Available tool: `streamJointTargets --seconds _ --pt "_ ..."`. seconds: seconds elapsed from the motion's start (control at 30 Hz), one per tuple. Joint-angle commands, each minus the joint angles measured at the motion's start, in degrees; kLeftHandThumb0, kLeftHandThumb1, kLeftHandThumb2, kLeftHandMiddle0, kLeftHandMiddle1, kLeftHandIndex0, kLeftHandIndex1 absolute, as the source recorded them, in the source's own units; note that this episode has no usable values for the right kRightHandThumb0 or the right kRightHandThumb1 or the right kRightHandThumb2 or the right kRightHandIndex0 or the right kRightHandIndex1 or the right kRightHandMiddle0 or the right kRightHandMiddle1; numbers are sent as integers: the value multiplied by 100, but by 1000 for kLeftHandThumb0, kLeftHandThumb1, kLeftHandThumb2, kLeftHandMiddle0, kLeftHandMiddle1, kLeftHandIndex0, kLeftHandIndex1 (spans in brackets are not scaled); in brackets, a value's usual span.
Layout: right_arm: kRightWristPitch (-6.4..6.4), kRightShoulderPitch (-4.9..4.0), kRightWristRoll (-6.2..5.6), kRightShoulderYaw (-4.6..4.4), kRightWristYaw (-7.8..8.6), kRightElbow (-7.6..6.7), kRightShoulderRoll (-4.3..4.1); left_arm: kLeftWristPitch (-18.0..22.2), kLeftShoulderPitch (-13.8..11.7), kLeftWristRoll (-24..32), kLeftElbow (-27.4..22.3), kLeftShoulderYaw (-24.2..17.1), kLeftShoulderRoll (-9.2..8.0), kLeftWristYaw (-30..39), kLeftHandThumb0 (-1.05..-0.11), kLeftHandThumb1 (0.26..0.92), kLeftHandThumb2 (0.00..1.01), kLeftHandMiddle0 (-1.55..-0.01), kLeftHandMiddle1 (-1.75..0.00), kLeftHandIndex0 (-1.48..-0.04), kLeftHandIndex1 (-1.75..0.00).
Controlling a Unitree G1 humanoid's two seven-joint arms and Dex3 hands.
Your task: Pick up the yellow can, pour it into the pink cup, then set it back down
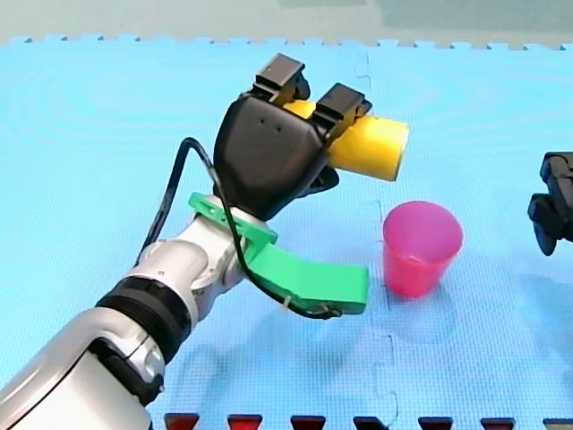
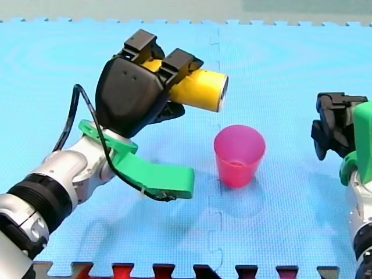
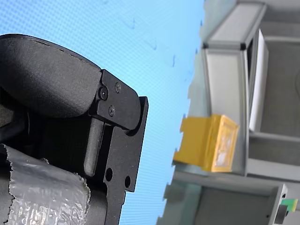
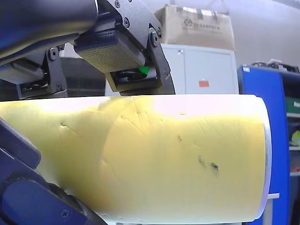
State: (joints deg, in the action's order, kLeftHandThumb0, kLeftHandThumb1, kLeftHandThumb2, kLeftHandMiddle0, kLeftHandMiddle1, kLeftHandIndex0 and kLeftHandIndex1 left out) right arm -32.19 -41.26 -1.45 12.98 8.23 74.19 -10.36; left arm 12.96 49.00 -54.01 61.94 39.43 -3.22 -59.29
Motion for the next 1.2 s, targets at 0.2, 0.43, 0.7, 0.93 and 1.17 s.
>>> streamJointTargets --seconds 0.2,0.43,0.7,0.93,1.17 --pt "-35 -24 54 -31 -54 2 -44 8 72 42 -23 -25 -24 -17 -357 865 0 -796 -1578 -955 -685" --pt "-31 -23 81 -45 -82 -1 -51 11 82 48 2 -30 -15 -35 -361 864 0 -798 -1582 -965 -666" --pt "-26 -20 58 -28 -71 -3 -52 62 88 62 79 -43 -9 -145 -363 866 1 -793 -1597 -968 -666" --pt "-10 -6 29 -1 -20 -6 -74 401 -1 366 255 -294 25 -485 -380 869 0 -807 -1557 -1094 -311" --pt "38 -5 -13 37 58 -1 -99 966 -153 894 440 -721 104 -804 -429 859 1 -998 -976 -1188 -28"
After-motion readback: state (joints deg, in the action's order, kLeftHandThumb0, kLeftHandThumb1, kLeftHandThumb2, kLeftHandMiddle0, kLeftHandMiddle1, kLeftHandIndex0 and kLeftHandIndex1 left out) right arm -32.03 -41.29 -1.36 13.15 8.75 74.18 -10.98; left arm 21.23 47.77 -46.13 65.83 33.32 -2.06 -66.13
